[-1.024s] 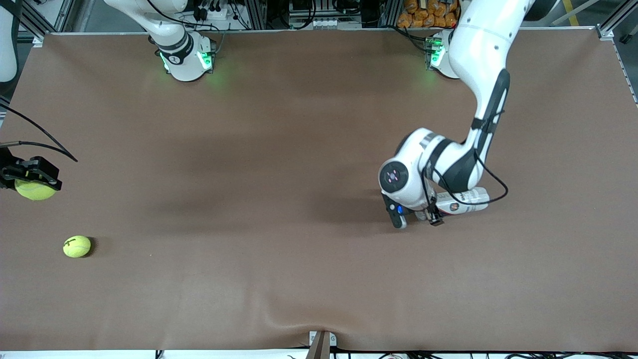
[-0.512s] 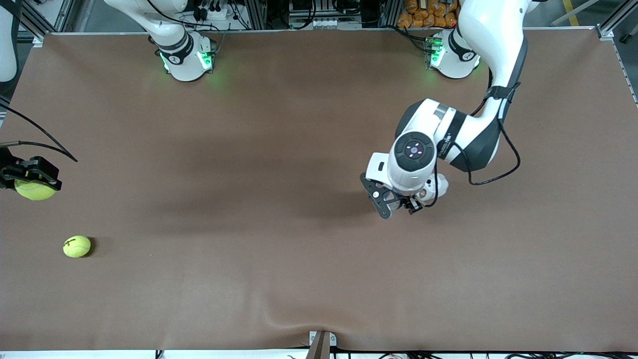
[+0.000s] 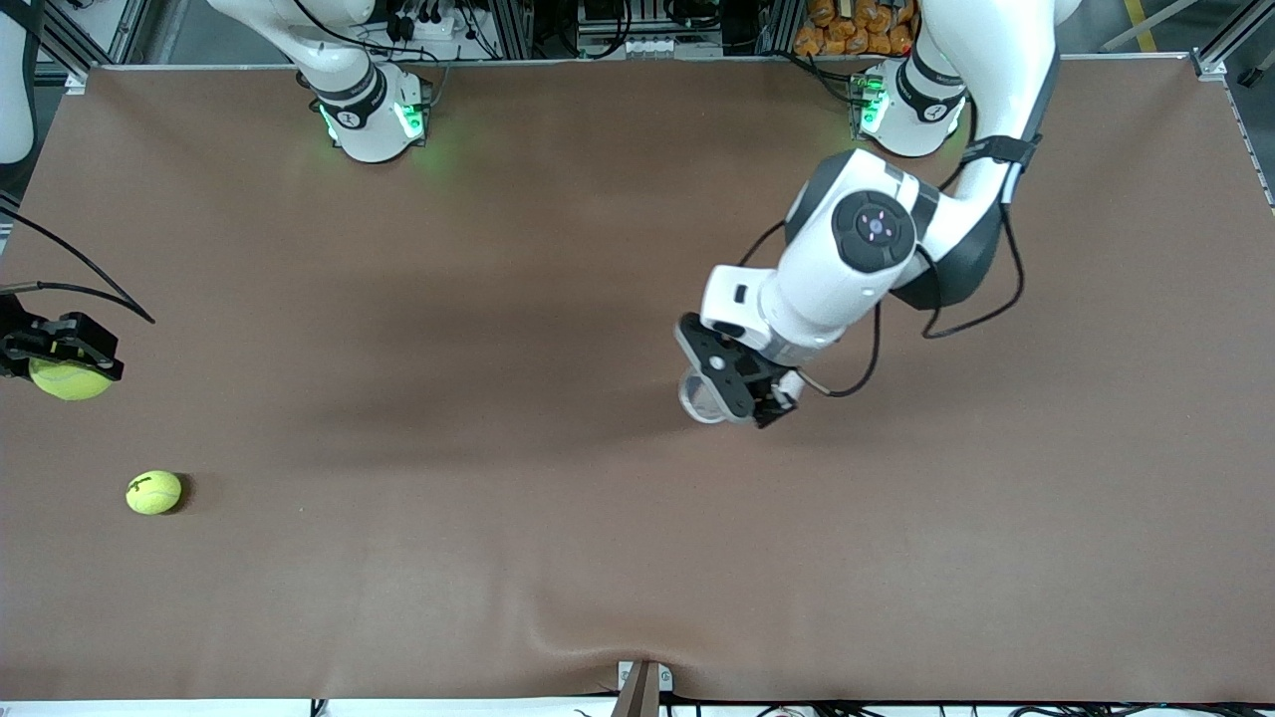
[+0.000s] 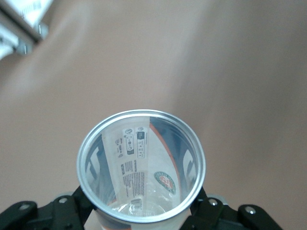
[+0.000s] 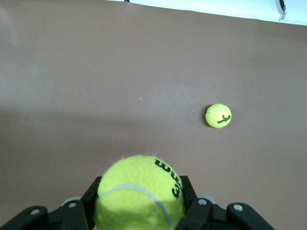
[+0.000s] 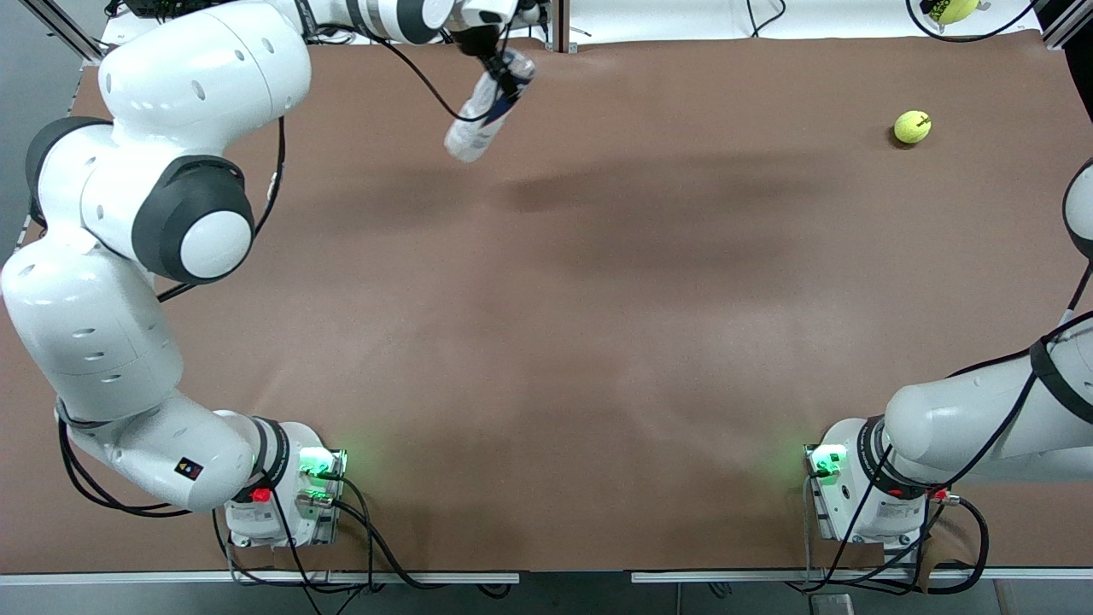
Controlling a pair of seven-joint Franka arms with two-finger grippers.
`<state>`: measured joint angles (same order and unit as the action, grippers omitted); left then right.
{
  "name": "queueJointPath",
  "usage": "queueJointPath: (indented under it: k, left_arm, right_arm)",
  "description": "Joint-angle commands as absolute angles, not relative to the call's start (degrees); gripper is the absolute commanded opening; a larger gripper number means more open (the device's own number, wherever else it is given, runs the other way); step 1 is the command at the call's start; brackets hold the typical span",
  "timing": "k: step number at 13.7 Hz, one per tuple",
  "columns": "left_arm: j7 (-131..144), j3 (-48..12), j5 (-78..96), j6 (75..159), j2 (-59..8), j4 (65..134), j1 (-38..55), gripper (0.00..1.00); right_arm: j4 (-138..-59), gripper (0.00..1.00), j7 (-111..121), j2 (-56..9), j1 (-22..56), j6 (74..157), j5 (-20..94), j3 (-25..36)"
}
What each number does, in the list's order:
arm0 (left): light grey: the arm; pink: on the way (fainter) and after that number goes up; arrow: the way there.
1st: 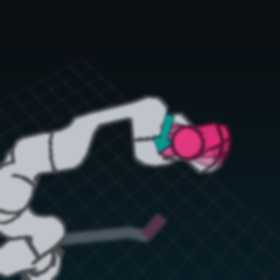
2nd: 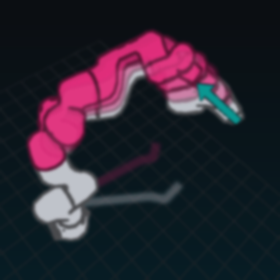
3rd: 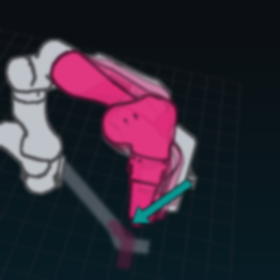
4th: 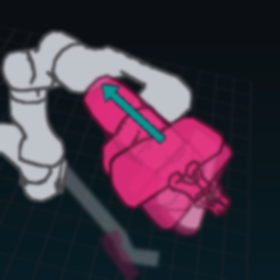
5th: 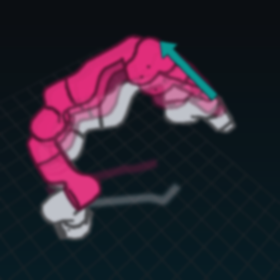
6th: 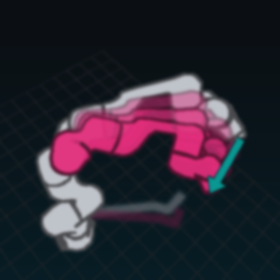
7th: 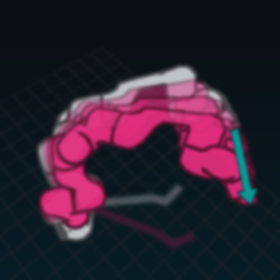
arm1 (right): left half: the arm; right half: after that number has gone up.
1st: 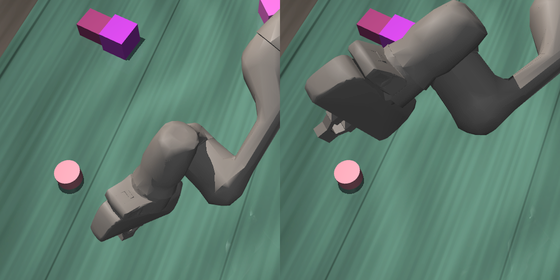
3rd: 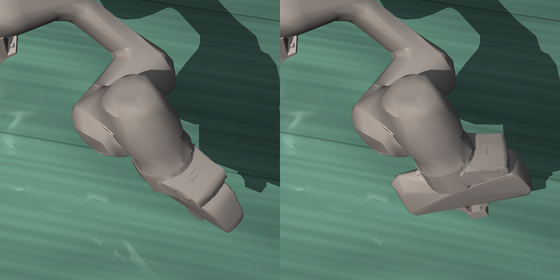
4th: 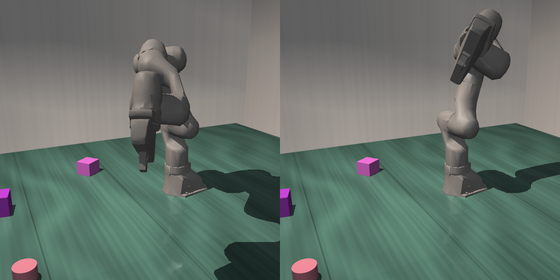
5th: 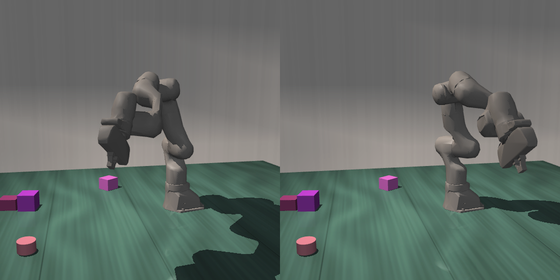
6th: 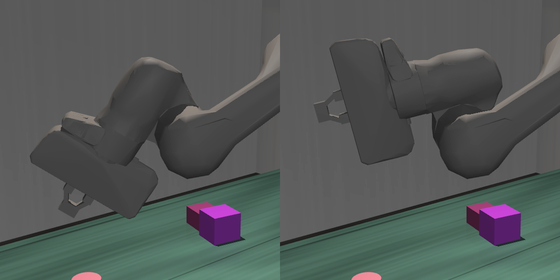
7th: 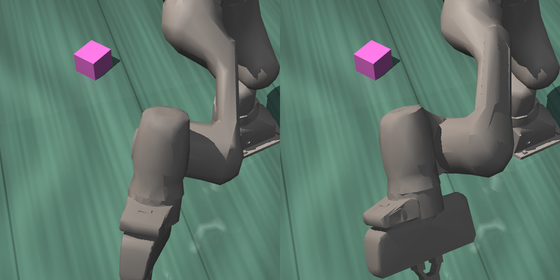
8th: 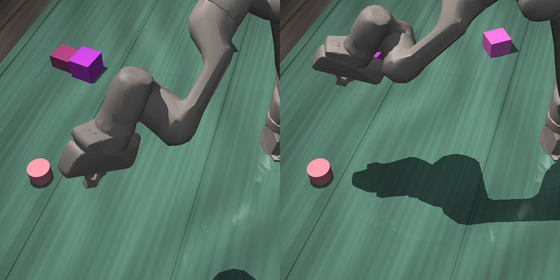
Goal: Insert tennis ball vertically with right arm
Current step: 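Carry the upright can toward the table middle with the left gripper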
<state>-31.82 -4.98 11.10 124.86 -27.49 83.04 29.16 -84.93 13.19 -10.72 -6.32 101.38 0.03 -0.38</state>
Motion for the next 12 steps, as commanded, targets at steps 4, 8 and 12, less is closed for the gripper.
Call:
queueJointPath:
  k: [4, 8, 12]
  left_arm:
    - [-30.1, -10.2, 18.5, 138.4, -29.8, 84.3, 31.8, 0.81]
    - [-29.6, -10.3, 21.8, 152.5, -36.2, 84.3, 38.6, 0.81]
    - [-28.2, -10.3, 24.3, 167.7, -42.2, 84.3, 43.5, 0.81]
  right_arm:
    - [-83.3, 0.00, 13.7, -11.3, -6.4, 100.4, 0.4, -0.5]
    - [-83.2, 0.00, 13.3, -11.2, -6.0, 100.4, -0.3, -0.5]
    - [-83.2, 0.00, 13.6, -11.4, -6.3, 100.7, -0.5, -0.4]
